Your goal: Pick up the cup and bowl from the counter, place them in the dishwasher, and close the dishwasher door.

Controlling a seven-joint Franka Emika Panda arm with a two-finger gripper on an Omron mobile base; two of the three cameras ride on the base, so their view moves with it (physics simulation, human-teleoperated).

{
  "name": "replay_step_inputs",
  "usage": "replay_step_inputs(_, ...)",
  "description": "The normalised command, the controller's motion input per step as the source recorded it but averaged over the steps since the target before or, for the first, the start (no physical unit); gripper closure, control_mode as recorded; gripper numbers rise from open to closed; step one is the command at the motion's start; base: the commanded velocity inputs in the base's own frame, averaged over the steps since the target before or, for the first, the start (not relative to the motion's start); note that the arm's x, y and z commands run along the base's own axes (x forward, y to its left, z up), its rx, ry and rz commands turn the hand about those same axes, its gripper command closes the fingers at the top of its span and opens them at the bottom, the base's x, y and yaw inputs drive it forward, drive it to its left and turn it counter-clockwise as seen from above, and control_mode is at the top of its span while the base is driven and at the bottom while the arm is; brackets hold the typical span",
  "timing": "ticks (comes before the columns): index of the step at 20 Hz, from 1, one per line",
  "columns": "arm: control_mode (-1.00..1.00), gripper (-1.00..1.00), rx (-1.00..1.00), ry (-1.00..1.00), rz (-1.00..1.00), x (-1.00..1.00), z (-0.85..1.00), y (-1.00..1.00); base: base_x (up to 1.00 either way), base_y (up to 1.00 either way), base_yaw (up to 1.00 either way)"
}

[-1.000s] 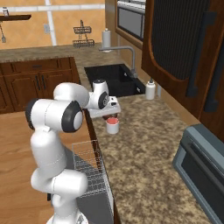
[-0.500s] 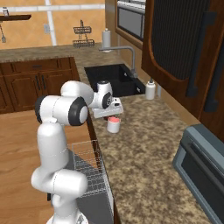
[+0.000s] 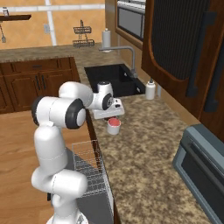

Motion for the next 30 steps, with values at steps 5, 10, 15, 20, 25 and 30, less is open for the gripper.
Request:
replay_step_inputs(5, -1.0, -1.0, 0.0, -0.05, 0.0, -0.02, -0.05, 0.16, 0.0, 0.0, 0.0)
replay_step_inputs(10, -1.0, -1.0, -0.01, -0.11, -0.01, 0.0, 0.0, 0.25, 0.0, 0.0, 0.0)
replay_step_inputs(15, -1.0, -1.0, -0.02, -0.05, -0.03, 0.0, 0.0, 0.2, 0.0, 0.0, 0.0)
replay_step_inputs(20, -1.0, -1.0, -0.01, 0.0, -0.05, 0.0, -0.04, 0.0, 0.0, 0.0, 0.0)
replay_step_inputs(25, -1.0, -1.0, 0.0, 0.0, -0.07, 0.0, 0.0, 0.0, 0.0, 0.0, 0.0)
replay_step_inputs(30, -1.0, -1.0, 0.0, 0.0, -0.07, 0.0, -0.05, -0.01, 0.0, 0.0, 0.0)
